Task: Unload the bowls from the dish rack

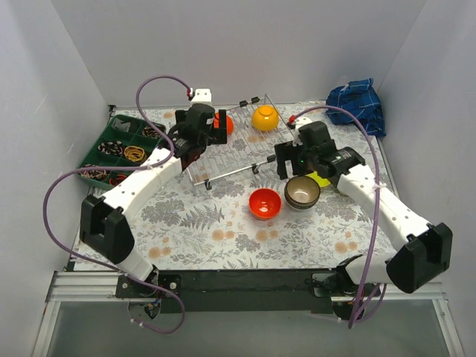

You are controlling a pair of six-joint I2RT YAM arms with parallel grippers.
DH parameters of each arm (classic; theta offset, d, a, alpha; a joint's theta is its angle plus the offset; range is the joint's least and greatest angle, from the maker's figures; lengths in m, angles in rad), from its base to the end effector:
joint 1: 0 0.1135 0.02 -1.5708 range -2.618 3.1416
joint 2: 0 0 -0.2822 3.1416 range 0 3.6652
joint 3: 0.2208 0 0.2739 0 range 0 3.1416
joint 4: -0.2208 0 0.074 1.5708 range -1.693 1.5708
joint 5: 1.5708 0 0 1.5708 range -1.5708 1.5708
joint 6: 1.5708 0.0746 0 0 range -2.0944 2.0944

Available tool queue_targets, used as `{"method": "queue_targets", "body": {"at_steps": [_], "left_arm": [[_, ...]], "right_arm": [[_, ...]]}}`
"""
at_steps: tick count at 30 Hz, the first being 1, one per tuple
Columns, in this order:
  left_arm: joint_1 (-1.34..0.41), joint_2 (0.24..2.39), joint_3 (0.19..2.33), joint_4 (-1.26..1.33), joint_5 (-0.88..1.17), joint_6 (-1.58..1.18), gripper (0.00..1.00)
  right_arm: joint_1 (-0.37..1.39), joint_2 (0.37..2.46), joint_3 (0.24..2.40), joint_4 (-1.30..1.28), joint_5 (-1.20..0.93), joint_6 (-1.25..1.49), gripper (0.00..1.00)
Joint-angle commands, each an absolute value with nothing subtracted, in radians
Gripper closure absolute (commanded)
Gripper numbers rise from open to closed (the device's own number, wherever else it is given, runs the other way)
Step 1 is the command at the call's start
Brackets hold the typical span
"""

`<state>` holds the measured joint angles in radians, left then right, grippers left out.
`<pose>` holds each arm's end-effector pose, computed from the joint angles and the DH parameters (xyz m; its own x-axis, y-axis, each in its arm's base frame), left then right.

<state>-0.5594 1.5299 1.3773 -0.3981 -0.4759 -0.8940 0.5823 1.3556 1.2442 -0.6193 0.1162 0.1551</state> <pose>0.3583 -0.1840 0.3407 -0.3876 -0.5749 -0.7206 -0.2576 0.8181 -0.5142 0.2906 0.1810 0.3203 -0.6240 -0.2271 -0.7477 -0.3823 0.9232 0.0386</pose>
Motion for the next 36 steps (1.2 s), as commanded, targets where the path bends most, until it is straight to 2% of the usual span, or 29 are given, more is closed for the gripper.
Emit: {"method": "queue_targets", "body": {"at_steps": [1,6,9,10,14,21,27,36], "left_arm": [[-0.514,1.678,1.54,-0.452,-0.367,-1.031,0.02],[-0.497,1.851,1.69,-0.433,-0.356,-0.994,0.02],[-0.497,1.934,1.727,-0.359,-0.403,-0.797,0.02],[-0.497,1.95,1.729,-0.336,-0.399,-0.655,0.02],[-0.497,2.022,1.753,-0.272,-0.361,-0.404,0.02],[-0.515,2.103,1.772,-0.233,-0.449,-0.12,0.02],[-0.548,2.187,1.795,-0.169,-0.502,-0.006,0.02],[-0.574,2.286,1.868,-0.155,-0.505,-0.006,0.02]], "right_arm": [[0.488,1.235,1.152,-0.586,0.049,0.201,0.01],[0.449,1.171,1.075,-0.563,0.014,0.19,0.01],[0.437,1.126,1.032,-0.545,-0.026,0.167,0.02],[0.434,1.109,1.025,-0.545,-0.029,0.163,0.01],[0.428,1.065,0.996,-0.545,-0.037,0.138,0.01],[0.422,1.02,0.954,-0.548,-0.069,0.109,0.02],[0.42,1.003,0.939,-0.569,-0.086,0.107,0.01],[0.419,1.005,0.946,-0.603,-0.101,0.107,0.02]]}}
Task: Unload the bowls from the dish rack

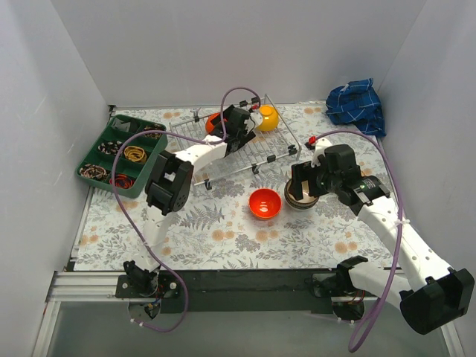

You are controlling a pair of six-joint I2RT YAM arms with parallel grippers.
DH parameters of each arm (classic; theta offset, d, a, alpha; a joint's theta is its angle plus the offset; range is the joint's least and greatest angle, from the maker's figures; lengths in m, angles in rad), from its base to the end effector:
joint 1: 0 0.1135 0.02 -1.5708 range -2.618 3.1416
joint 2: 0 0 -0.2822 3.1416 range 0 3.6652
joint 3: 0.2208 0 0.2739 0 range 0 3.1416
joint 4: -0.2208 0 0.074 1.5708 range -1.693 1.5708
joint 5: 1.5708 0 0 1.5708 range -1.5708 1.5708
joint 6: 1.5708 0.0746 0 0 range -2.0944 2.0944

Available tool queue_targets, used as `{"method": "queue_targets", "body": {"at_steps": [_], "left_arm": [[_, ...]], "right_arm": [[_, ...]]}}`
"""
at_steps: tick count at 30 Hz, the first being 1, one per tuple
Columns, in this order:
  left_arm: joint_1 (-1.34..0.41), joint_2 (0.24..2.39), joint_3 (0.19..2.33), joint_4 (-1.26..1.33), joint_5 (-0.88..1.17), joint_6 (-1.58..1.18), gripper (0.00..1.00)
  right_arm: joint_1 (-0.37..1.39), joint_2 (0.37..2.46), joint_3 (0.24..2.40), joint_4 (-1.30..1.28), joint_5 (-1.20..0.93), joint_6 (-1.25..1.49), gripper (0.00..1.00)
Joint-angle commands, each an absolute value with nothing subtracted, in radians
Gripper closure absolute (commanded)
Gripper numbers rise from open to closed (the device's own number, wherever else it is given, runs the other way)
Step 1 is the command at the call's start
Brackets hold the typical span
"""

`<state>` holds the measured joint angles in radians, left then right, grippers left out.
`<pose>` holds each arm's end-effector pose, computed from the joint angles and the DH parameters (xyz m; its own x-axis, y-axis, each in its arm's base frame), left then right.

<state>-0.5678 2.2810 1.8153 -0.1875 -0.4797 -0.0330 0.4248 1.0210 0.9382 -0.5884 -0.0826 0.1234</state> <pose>0.5084 -0.2834 0.1759 -0.5176 0.2955 -0.8030 0.1511 0.9553 0.2541 0.2344 0.1128 0.2995 -0.6201 -0.1459 -0.7708 -0.3963 0.9062 0.1473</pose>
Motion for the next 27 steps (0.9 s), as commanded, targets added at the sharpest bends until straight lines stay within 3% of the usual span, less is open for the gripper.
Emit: {"method": "queue_targets", "body": {"at_steps": [1,16,27], "left_arm": [[-0.574,2.293,1.865,-0.143,-0.517,-0.005,0.02],[-0.572,2.376,1.836,-0.075,-0.566,0.094,0.04],[-0.591,2.309,1.839,-0.095,-0.566,0.025,0.34]], "right_arm": [[0.419,1.005,0.948,-0.604,-0.103,0.106,0.02],[0.417,1.025,0.973,-0.638,-0.143,0.104,0.02],[0.417,1.048,0.989,-0.627,-0.15,0.11,0.03]]}}
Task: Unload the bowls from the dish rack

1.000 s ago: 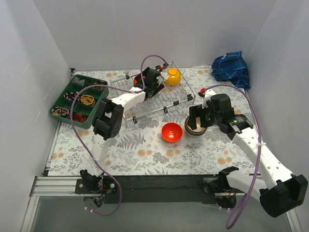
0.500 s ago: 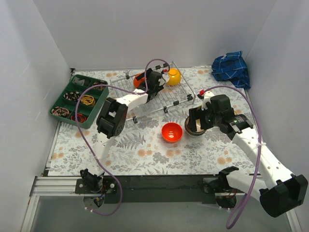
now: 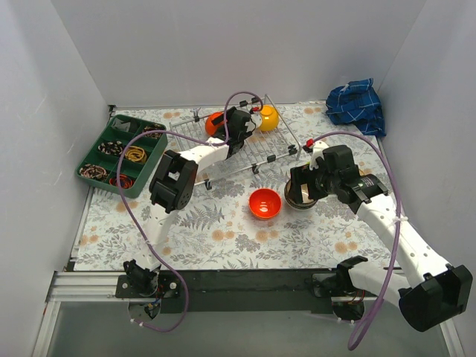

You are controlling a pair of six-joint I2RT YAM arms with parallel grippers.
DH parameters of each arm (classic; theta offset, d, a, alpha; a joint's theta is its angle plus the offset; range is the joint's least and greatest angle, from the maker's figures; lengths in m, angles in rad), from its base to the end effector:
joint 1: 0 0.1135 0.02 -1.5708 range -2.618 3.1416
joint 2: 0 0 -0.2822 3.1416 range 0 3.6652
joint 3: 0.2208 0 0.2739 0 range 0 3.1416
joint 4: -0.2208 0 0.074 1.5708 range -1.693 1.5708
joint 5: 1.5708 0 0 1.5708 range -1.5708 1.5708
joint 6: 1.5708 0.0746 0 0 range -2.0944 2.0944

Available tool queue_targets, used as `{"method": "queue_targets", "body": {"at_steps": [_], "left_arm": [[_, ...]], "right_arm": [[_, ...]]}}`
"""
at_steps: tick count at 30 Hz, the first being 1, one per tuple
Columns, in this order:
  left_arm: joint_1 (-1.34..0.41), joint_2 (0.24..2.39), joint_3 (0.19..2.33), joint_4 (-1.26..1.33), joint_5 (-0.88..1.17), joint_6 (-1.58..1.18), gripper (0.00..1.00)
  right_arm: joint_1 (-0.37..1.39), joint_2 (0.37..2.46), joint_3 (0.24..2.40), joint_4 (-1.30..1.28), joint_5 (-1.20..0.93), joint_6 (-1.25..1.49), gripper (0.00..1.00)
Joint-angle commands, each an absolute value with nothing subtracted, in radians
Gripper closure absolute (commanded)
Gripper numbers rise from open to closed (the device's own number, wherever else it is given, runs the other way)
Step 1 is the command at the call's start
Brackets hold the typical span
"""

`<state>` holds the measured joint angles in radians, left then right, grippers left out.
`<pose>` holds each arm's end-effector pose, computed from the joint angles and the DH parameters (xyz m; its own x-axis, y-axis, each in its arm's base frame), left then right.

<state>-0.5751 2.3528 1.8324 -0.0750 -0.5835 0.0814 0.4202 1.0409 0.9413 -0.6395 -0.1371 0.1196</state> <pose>0.5203 -0.2883 0.1565 -0.4633 0.3812 -0.8001 0.1092 0.9205 0.3753 0.2319 0.1148 0.2905 -0.6699 -0.1698 -0.7228 -0.4194 0.8899 0.1796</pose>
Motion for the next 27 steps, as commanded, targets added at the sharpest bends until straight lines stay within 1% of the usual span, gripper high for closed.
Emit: {"method": "queue_targets", "body": {"at_steps": [1,7,10,17,23,26,27], "left_arm": [[-0.592,2.298,1.838,-0.1,-0.566,0.018,0.36],[-0.606,2.224,1.824,-0.115,-0.594,-0.041,0.47],[-0.607,2.18,1.827,-0.129,-0.621,-0.092,0.51],[-0.606,2.059,1.796,-0.219,-0.65,-0.291,0.55],[-0.606,1.976,1.778,-0.317,-0.618,-0.481,0.59],[-0.601,1.938,1.79,-0.38,-0.588,-0.582,0.63],[-0.597,1.924,1.796,-0.402,-0.578,-0.612,0.66]], "right_arm": [[0.417,1.051,0.992,-0.62,-0.15,0.11,0.03],[0.417,1.074,1.015,-0.603,-0.172,0.107,0.04],[0.417,1.075,1.022,-0.591,-0.183,0.104,0.04],[0.417,1.071,1.011,-0.535,-0.239,0.118,0.05],[0.417,1.074,1.008,-0.48,-0.299,0.127,0.07],[0.417,1.074,1.009,-0.462,-0.324,0.13,0.08],[0.417,1.074,1.009,-0.457,-0.33,0.13,0.08]]}}
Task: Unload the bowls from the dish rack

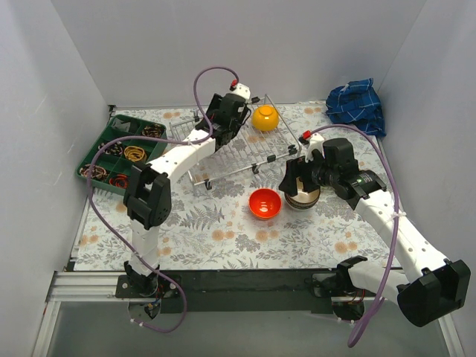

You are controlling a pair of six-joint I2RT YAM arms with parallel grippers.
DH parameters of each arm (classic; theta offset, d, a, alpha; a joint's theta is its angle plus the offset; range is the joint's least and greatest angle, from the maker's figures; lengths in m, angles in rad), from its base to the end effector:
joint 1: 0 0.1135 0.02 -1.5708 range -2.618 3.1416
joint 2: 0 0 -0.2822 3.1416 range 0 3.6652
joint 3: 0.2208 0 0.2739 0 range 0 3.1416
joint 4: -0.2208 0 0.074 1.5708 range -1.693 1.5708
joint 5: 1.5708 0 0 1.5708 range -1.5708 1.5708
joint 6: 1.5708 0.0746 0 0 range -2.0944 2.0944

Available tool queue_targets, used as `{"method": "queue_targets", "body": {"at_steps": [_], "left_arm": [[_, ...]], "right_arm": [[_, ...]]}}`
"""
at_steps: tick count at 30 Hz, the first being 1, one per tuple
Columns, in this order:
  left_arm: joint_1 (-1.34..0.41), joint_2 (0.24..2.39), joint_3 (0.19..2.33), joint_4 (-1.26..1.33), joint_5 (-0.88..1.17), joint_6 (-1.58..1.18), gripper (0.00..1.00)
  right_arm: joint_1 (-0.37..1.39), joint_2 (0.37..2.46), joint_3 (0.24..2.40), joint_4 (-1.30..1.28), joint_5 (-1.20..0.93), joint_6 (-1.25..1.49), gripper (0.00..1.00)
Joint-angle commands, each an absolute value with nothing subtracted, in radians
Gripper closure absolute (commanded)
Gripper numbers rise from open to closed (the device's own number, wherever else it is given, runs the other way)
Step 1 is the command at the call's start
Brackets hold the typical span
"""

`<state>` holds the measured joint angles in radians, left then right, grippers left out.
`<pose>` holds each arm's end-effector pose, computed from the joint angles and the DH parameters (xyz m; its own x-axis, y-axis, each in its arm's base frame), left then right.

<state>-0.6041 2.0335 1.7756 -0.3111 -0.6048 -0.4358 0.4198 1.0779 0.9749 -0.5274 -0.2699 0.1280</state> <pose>0.4633 -0.2683 0.2829 -0.4328 -0.1232 -0.8930 -0.1210 0.9896 -0.0779 0.2442 0.1308 0.3083 -0.6091 -0.1371 -0.7811 -0.5160 0.8165 0.2590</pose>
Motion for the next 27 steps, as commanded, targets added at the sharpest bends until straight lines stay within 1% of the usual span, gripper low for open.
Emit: {"method": "queue_targets", "body": {"at_steps": [1,5,9,10,17,22,27], "left_arm": [[-0.586,1.918,1.805,-0.443,-0.563,-0.649,0.67],[-0.554,1.882,1.83,-0.529,-0.485,-0.825,0.69],[-0.516,1.83,1.812,-0.557,-0.353,-1.003,0.72],[-0.497,1.816,1.783,-0.543,-0.291,-1.034,0.72],[-0.419,1.686,1.633,-0.479,-0.063,-1.299,0.73],[-0.393,1.556,1.5,-0.399,0.055,-1.451,0.73],[-0.385,1.447,1.333,-0.328,0.156,-1.62,0.73]], "right_arm": [[0.417,1.072,1.009,-0.448,-0.342,0.129,0.08],[0.417,1.069,1.008,-0.414,-0.377,0.135,0.09],[0.417,1.081,1.002,-0.364,-0.416,0.146,0.09],[0.419,1.086,1.002,-0.351,-0.432,0.15,0.1],[0.425,1.147,1.006,-0.218,-0.509,0.21,0.12],[0.448,1.206,1.058,-0.167,-0.525,0.222,0.12],[0.508,1.265,1.133,-0.14,-0.514,0.212,0.12]]}}
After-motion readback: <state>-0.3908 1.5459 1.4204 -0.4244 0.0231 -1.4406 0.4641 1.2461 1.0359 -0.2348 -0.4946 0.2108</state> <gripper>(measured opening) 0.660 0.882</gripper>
